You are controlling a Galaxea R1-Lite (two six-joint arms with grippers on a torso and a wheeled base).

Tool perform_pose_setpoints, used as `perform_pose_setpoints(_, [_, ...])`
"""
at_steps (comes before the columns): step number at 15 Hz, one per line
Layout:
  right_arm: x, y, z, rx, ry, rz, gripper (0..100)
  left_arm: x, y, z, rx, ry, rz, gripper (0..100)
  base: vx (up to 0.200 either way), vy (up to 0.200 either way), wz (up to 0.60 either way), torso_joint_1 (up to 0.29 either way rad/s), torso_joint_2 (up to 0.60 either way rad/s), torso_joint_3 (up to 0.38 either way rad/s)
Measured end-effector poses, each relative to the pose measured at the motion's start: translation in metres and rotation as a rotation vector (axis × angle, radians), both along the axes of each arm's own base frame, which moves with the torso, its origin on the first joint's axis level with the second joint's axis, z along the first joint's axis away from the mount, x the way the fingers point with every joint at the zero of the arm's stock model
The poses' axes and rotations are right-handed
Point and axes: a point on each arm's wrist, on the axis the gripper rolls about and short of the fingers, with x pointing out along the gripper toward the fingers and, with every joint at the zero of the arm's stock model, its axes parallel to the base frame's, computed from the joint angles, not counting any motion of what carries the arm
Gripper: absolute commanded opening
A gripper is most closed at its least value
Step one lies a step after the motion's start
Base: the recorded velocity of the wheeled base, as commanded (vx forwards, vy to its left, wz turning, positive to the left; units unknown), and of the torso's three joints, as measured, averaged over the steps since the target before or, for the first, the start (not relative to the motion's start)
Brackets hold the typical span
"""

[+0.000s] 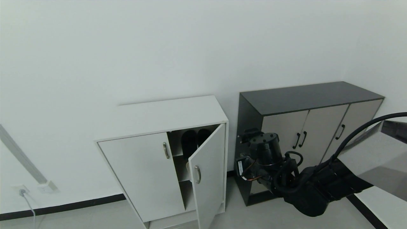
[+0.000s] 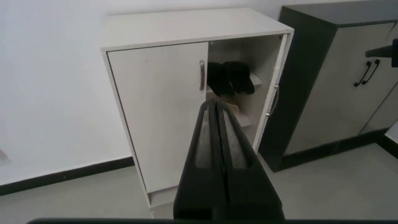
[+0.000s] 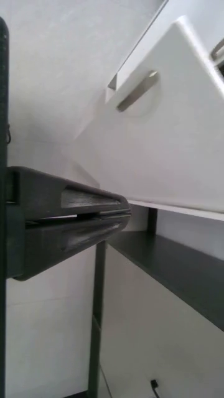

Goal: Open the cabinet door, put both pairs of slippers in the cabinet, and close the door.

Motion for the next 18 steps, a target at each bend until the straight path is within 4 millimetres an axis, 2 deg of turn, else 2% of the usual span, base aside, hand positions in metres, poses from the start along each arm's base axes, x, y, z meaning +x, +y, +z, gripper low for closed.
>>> perform_pose_setpoints(2, [-0.001, 0.0, -0.001, -0.002, 0.005, 0.006, 0, 0.0, 0.0, 0.0, 0.0, 0.0, 0.0, 0, 0.0, 0.0, 0.6, 0.01, 0.01, 0.002])
perform_pose_setpoints(7, [-0.001, -0.001, -0.001, 0.033, -0.013, 0.038, 0, 0.0, 0.0, 0.0, 0.0, -0.001, 0.0, 0, 0.0, 0.0, 0.0, 0.0, 0.0, 0.0])
perform_pose_setpoints(10, [-0.005, -0.008, -0.008, -0.031, -0.013, 0.047, 0, 0.0, 0.0, 0.0, 0.006, -0.001, -0.001, 0, 0.0, 0.0, 0.0, 0.0, 0.0, 0.0])
perform_pose_setpoints(14, [-0.024, -0.031, -0.015, -0.007, -0.01, 0.142, 0, 0.0, 0.0, 0.0, 0.007, -0.001, -0.003, 0, 0.0, 0.0, 0.0, 0.0, 0.0, 0.0])
perform_pose_setpoints(18, [-0.045, -0.046, -0.027, 0.021, 0.017, 0.239, 0, 0.0, 0.0, 0.0, 0.005, -0.001, -0.001, 0, 0.2, 0.0, 0.0, -0.007, 0.0, 0.006])
